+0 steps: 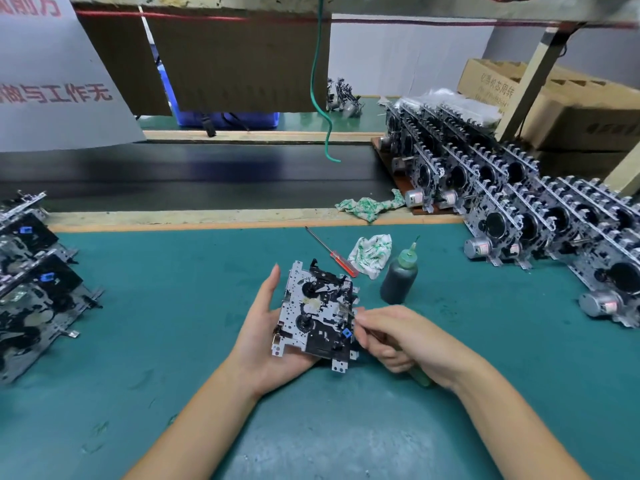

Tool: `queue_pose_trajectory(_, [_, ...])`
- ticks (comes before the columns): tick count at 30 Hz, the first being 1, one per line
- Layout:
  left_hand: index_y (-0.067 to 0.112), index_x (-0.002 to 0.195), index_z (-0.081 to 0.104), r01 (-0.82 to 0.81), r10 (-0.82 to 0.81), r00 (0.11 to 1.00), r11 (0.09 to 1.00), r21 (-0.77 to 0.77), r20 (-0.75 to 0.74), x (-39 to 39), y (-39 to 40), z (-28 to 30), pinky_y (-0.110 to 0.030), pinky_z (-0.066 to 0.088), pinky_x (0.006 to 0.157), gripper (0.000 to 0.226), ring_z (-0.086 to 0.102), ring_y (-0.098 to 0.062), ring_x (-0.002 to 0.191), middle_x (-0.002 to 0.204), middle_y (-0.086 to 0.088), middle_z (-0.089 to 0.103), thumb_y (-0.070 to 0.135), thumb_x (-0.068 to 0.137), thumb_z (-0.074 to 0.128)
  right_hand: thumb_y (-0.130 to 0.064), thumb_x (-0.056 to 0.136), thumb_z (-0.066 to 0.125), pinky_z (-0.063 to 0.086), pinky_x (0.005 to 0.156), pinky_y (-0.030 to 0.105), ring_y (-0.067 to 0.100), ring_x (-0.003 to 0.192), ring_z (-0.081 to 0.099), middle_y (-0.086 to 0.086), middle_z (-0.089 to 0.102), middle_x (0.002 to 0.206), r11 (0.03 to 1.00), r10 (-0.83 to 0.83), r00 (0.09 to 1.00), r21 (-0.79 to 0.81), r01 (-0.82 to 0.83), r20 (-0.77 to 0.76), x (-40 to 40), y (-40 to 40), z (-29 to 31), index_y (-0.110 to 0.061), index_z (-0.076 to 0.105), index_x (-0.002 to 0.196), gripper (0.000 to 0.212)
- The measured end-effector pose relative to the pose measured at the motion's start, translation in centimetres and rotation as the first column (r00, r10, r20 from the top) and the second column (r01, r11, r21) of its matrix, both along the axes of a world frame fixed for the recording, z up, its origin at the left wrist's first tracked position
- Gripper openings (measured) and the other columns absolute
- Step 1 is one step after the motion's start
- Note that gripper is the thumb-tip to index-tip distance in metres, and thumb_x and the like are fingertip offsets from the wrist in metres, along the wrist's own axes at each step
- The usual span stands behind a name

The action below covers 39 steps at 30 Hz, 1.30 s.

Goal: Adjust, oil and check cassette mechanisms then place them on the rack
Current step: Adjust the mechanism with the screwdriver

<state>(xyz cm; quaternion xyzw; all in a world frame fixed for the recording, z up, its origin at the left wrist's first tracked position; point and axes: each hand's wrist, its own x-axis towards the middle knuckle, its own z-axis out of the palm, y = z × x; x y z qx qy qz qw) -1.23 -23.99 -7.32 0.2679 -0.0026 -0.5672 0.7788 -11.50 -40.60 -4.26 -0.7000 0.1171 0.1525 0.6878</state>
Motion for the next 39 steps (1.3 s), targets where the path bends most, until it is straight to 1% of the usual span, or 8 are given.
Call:
queue_pose_trajectory(5, [-0.002,0.128,0.056,-0.002,0.001,1.0,1.0,0.015,0.021,0.1,-0.1,0.1,-0.045,0.042,0.104,0.084,0.051,-0.034,0.125,0.139,-0.023,0.048,0.062,0.074,0.06,-0.038,0.097,0.044,0.018,0.036,0.015,0.008,0.036,0.016,-0.003,0.029,0.041,0.993,-0.009,0.999,-0.115,0.005,-0.034,0.0,0.4,0.2,-0.016,0.065,0.059,0.048])
queue_pose_trajectory(11, [-0.004,0.127,0.056,0.008,-0.01,0.997,1.0,0.028,0.08,0.0,-0.4,-0.3,-0.046,0.045,0.101,0.082,0.053,-0.037,0.122,0.136,-0.03,0.048,0.063,0.079,0.052,-0.031,0.098,0.044,0.036,0.039,0.019,0.009,0.035,0.041,-0.002,0.047,0.043,0.985,0.029,0.999,-0.172,-0.034,-0.03,0.0,0.4,0.1,-0.01,0.056,0.063,0.043])
queue_pose_trajectory(16, [-0.001,0.124,0.06,-0.003,-0.007,0.991,0.997,0.075,0.135,0.0,-0.7,-0.5,-0.043,0.048,0.098,0.079,0.059,-0.034,0.114,0.13,-0.027,0.054,0.065,0.084,0.042,-0.036,0.097,0.044,0.026,0.037,0.02,0.008,0.031,0.033,-0.002,0.042,0.039,0.981,0.042,0.996,-0.184,-0.055,-0.074,-0.3,0.2,0.0,-0.012,0.054,0.061,0.044])
queue_pose_trajectory(22, [0.004,0.111,0.07,-0.017,0.0,0.989,0.993,0.118,0.146,0.1,-0.9,-1.1,-0.039,0.051,0.089,0.082,0.064,-0.03,0.108,0.122,-0.024,0.062,0.068,0.089,0.025,-0.036,0.098,0.042,0.032,0.035,0.018,0.008,0.032,0.039,-0.001,0.046,0.038,0.984,0.038,0.996,-0.173,-0.051,-0.076,-0.3,0.4,-0.2,-0.012,0.052,0.061,0.046])
queue_pose_trajectory(24, [0.005,0.108,0.072,-0.021,0.002,0.988,0.992,0.126,0.152,0.1,-1.0,-1.1,-0.038,0.053,0.086,0.078,0.065,-0.03,0.106,0.119,-0.023,0.064,0.065,0.091,0.024,-0.037,0.098,0.042,0.031,0.034,0.017,0.008,0.031,0.038,-0.001,0.045,0.038,0.983,0.039,0.997,-0.177,-0.051,-0.071,-0.3,0.4,-0.3,-0.012,0.053,0.061,0.046])
queue_pose_trajectory(28, [0.004,0.106,0.073,-0.035,0.018,0.991,0.991,0.128,0.133,0.1,-1.0,-0.9,-0.037,0.055,0.083,0.074,0.066,-0.029,0.104,0.119,-0.022,0.064,0.061,0.091,0.028,-0.036,0.099,0.04,0.021,0.035,0.016,0.008,0.032,0.021,-0.003,0.031,0.036,0.99,0.026,0.998,-0.14,-0.034,-0.059,-0.3,0.3,-0.2,-0.013,0.059,0.063,0.047])
queue_pose_trajectory(34, [0.004,0.108,0.072,-0.043,0.021,0.989,0.989,0.145,0.148,0.0,-1.0,-0.8,-0.041,0.05,0.089,0.073,0.065,-0.031,0.106,0.12,-0.024,0.062,0.06,0.09,0.03,-0.032,0.099,0.041,0.033,0.037,0.017,0.008,0.035,0.038,-0.003,0.044,0.043,0.983,0.017,0.999,-0.182,-0.026,-0.052,-0.2,0.7,-0.2,-0.012,0.054,0.062,0.045])
queue_pose_trajectory(39, [0.004,0.11,0.071,-0.04,0.016,0.988,0.987,0.157,0.154,0.1,-0.9,-0.7,-0.041,0.046,0.093,0.073,0.065,-0.031,0.106,0.12,-0.024,0.062,0.061,0.09,0.03,-0.034,0.1,0.04,0.02,0.036,0.016,0.007,0.033,0.024,-0.004,0.036,0.04,0.983,-0.023,0.997,-0.183,0.009,-0.074,-0.2,0.8,-0.3,-0.012,0.05,0.062,0.045])
